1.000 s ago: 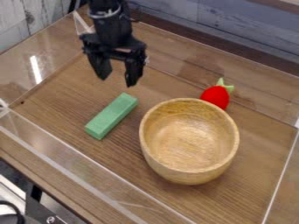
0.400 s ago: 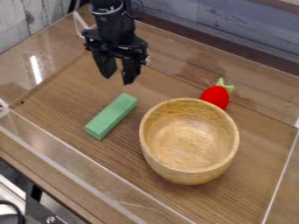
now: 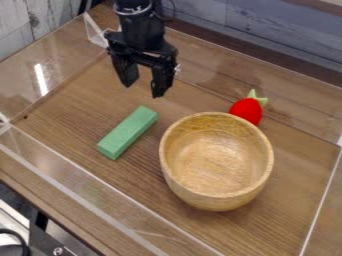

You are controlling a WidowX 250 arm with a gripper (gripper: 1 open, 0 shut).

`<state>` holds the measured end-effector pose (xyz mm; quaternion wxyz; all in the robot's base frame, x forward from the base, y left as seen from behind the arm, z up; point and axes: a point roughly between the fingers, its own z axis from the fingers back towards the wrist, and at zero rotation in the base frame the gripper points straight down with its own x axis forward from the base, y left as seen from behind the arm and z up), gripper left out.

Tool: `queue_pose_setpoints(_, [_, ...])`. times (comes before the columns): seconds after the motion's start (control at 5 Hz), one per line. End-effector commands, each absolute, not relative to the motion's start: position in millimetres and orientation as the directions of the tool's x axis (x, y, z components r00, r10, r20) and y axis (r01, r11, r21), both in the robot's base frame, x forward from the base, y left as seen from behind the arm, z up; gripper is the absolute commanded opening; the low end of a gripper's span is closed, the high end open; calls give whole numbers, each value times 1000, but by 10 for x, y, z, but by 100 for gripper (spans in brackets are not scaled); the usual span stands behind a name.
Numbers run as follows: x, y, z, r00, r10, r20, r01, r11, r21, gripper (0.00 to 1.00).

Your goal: Remove the green block from the brown bowl and put it on the table

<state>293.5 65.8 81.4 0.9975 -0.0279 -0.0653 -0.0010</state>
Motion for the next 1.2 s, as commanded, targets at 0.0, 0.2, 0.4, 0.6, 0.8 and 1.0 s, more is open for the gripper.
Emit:
queue_pose_setpoints(0.0, [2990, 680, 862, 986, -38, 160, 44, 998, -36, 100])
queue_pose_setpoints(0.2, [2988, 745, 672, 988, -45, 145, 50, 998, -34, 100])
queue_pose_setpoints(0.4, [3024, 795, 516, 989, -55, 137, 60, 998, -33, 100])
queue_pose_setpoints(0.6, [3051, 863, 593, 990, -28, 139, 33, 999, -33, 100])
queue_pose_setpoints(0.8, [3074, 932, 680, 990, -1, 142, 6, 999, -35, 100])
queue_pose_setpoints(1.0, [3133, 877, 712, 991, 6, 135, -1, 999, -35, 100])
